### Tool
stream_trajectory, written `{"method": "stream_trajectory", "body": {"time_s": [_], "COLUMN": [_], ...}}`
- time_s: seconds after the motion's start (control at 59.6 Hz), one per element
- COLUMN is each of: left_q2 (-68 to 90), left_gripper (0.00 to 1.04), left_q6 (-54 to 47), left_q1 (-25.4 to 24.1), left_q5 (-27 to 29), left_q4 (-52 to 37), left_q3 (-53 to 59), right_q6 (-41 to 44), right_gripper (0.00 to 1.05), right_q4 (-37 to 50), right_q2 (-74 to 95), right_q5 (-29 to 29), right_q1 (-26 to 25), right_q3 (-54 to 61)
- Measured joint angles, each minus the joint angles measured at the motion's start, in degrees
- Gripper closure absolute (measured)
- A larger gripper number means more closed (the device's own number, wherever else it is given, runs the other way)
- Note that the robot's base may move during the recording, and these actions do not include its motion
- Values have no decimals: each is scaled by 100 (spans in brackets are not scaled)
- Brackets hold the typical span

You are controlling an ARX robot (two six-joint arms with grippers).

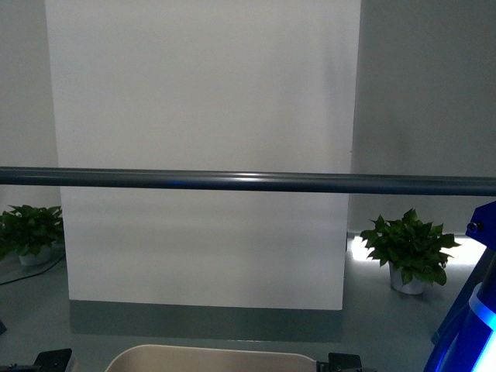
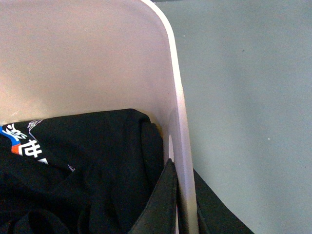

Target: Move hamper under clothes hanger

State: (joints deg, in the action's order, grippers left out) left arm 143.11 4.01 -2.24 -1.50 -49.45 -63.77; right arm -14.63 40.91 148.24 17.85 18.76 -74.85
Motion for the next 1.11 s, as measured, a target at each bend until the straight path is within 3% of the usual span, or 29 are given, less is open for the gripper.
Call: {"method": "stream_trajectory", "body": {"time_s": [0.856,0.923,1.108], "left_q2": [380,380,337], "left_gripper": [101,92,71], "left_q6": [-37,52,197], "left_q1": [109,109,109], "left_q5": [-2,-17,-22], "left_q4": [264,304,214], "left_q3": [-9,-20,-28], "right_q6": [-358,-358,-374], "right_gripper": [102,100,79], "right_q4": [-317,-317,-240], "right_q2": [404,404,380], "right_q5": [-118,-111,-37], "right_q1": [26,26,26], "right_q3": [-168,-175,-184]}}
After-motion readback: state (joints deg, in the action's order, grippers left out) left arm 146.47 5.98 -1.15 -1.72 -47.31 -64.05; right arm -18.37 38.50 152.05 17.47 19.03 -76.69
